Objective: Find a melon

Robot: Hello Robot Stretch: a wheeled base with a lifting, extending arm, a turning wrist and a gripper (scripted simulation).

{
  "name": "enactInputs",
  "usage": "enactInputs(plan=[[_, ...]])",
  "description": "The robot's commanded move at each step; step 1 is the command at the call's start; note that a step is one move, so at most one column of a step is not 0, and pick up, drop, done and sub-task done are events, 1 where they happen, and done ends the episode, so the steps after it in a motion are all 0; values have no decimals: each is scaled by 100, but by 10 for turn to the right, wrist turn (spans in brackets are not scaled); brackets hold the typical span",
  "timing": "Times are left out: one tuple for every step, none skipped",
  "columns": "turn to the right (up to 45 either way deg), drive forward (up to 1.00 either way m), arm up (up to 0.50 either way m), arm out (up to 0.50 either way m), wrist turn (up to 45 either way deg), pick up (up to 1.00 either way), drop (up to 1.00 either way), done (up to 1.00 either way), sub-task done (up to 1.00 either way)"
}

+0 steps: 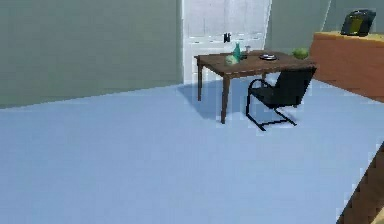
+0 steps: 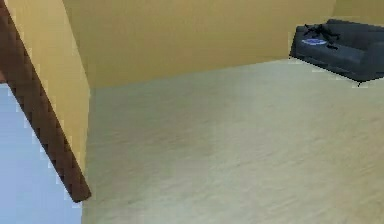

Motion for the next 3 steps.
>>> enactInputs(plan=[[0, 100, 0, 0, 0, 0, 0, 0, 0], [0, 90, 0, 0, 0, 0, 0, 0, 0], [330, 0, 0, 0, 0, 0, 0, 0, 0]])
